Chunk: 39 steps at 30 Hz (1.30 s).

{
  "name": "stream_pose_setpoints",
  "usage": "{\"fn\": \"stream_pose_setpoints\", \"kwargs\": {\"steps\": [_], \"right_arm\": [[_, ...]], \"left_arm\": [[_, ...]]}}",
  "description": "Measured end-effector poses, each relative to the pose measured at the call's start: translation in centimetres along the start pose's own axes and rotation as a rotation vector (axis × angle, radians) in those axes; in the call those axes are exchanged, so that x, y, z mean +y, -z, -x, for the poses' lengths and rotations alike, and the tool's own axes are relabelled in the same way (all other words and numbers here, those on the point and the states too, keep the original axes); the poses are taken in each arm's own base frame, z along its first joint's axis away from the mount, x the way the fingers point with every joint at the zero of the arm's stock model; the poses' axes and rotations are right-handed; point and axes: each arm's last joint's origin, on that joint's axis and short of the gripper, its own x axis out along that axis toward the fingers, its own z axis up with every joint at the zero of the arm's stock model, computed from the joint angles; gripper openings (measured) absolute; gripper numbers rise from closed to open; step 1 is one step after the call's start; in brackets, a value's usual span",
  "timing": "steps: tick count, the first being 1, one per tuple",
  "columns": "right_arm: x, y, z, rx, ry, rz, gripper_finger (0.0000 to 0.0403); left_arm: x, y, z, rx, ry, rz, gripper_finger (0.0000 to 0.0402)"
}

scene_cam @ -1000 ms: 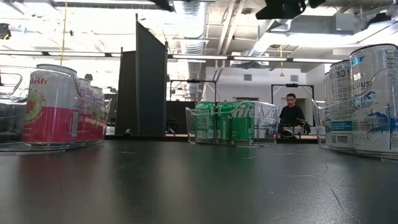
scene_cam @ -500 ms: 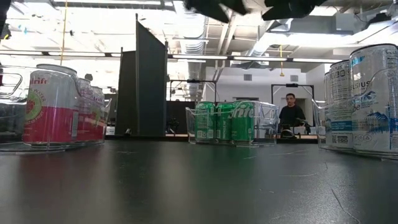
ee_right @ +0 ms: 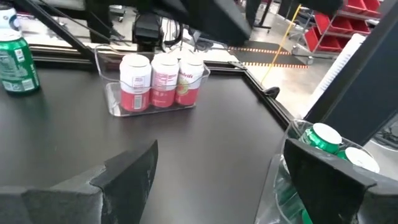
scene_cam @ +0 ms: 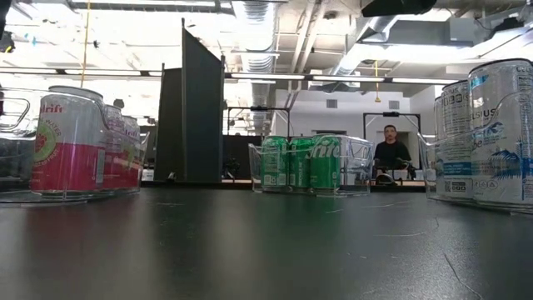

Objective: Sort soda cans
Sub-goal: Put the pink white soda can into the left transparent bin

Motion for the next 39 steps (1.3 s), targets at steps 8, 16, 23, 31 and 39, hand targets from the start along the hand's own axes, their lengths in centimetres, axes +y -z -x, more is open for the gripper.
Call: {"fn": "stream_pose_setpoints", "kwargs": {"steps": [8, 16, 23, 31, 39], "right_arm": [[0.5, 0.1, 0.5, -0.005, -0.024, 0.002, 0.0366], [1.3, 0.4, 1.9, 0.007, -0.087, 0.037, 0.0366], [0.6, -0.3, 4.8, 0.139, -0.198, -0.035, 0.0366], [-0.6, -1.5, 7.0, 0.445, -0.369, -0.177, 0.0366], [-1.6, -2.7, 8.1, 0.737, -0.327, -0.331, 0.0366]], "left_arm": [[0.7, 2.8, 4.1, -0.255, -0.026, 0.079, 0.0280], [0.8, 8.8, 8.7, -0.249, 0.018, 0.191, 0.0255], [-1.6, 11.7, 10.2, -0.195, 0.091, 0.156, 0.0251], [-2.6, 12.9, 9.7, -0.174, 0.116, 0.124, 0.0251], [-3.0, 13.6, 8.7, -0.189, 0.120, 0.112, 0.0251]]}}
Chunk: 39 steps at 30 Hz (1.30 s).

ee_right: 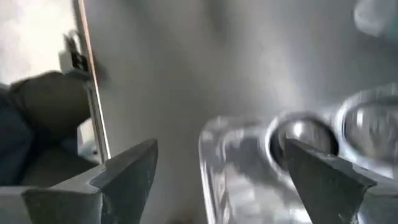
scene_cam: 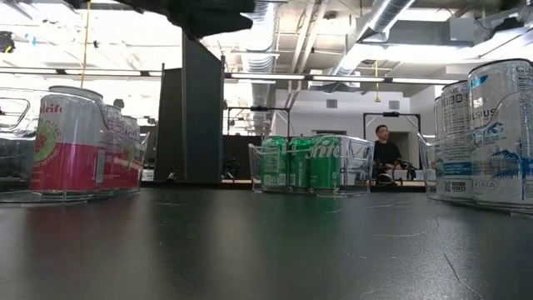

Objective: Sort soda cans
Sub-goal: Put the pink white soda can into the left transparent bin

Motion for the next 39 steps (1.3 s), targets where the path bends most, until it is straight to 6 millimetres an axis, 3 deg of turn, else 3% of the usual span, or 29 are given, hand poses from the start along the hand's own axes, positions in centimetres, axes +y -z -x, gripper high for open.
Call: {"fn": "stream_pose_setpoints", "kwargs": {"steps": [10, 20, 30, 36, 39], "right_arm": [[3.1, 0.7, -3.0, 0.405, 0.139, -0.230, 0.0366], [7.8, 2.4, -5.3, 0.760, 0.304, -0.501, 0.0366], [12.1, 5.4, -5.1, 0.761, 0.422, -0.725, 0.0378], [13.2, 8.5, -4.1, 0.680, 0.492, -0.821, 0.0390], [13.5, 8.8, -4.1, 0.658, 0.480, -0.817, 0.0390]], "left_arm": [[-0.3, 2.1, -3.9, -0.119, -0.042, 0.033, 0.0251], [-1.4, 2.6, -6.8, -0.181, 0.107, 0.096, 0.0251], [-3.5, 2.0, -6.1, -0.212, 0.243, 0.052, 0.0251], [-4.5, 1.9, -5.6, -0.221, 0.271, 0.017, 0.0251], [-4.8, 1.9, -5.4, -0.226, 0.277, -0.015, 0.0251]]}}
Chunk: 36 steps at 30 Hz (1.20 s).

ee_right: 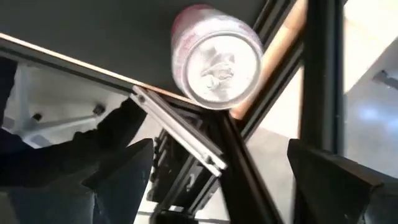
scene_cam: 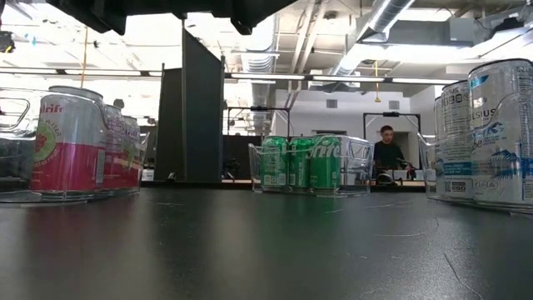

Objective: Sort soda cans
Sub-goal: Put the pink white soda can into the left transparent bin

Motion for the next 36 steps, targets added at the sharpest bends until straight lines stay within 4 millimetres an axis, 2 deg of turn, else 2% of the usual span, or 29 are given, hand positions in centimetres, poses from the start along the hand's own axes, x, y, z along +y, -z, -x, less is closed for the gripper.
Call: {"fn": "stream_pose_setpoints", "kwargs": {"steps": [6, 12, 17, 31, 36], "right_arm": [[1.0, -1.2, 0.3, -0.090, -0.073, 0.002, 0.0391], [0.9, -1.5, 0.0, -0.107, -0.049, -0.005, 0.0391], [1.3, -1.8, -1.4, -0.117, -0.034, -0.009, 0.0391], [0.5, -1.8, -4.5, -0.121, 0.031, 0.010, 0.0391], [0.4, -2.0, -6.3, -0.122, 0.035, 0.027, 0.0391]], "left_arm": [[0.0, 0.1, 0.0, 0.007, 0.002, -0.014, 0.0251], [-0.1, 0.2, 0.0, 0.024, 0.006, -0.018, 0.0251], [-0.1, 0.3, 0.0, 0.027, 0.007, -0.023, 0.0251], [-0.1, 0.4, 0.0, 0.040, 0.010, -0.028, 0.0251], [-0.1, 0.4, 0.0, 0.041, 0.010, -0.029, 0.0251]]}}
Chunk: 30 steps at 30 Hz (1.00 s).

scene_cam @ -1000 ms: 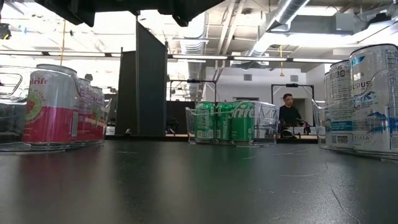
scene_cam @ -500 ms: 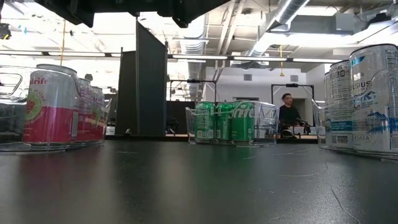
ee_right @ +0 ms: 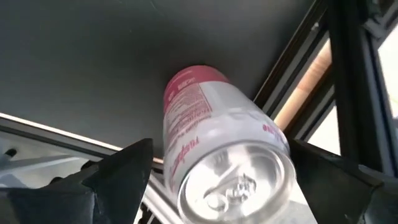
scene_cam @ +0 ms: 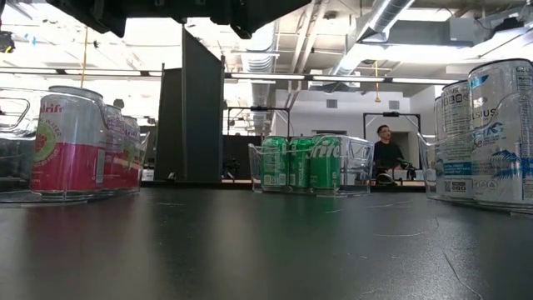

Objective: Sort soda cans
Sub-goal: Put the pink white soda can into the left transparent bin

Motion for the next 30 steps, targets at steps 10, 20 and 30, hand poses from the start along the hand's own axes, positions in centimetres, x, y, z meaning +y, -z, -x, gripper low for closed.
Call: {"fn": "stream_pose_setpoints", "kwargs": {"steps": [10, 20, 30], "right_arm": [[-0.2, 0.2, -2.5, 0.033, -0.010, 0.026, 0.0387], [-0.1, -0.2, -4.4, 0.052, -0.034, 0.036, 0.0363], [-0.1, -0.3, -4.4, 0.037, -0.046, 0.032, 0.0332]], "left_arm": [[0.0, 0.1, 0.0, 0.010, 0.003, -0.001, 0.0251], [0.0, 0.2, 0.0, 0.018, 0.004, -0.001, 0.0251], [0.0, 0.2, 0.0, 0.020, 0.005, 0.001, 0.0251]]}}
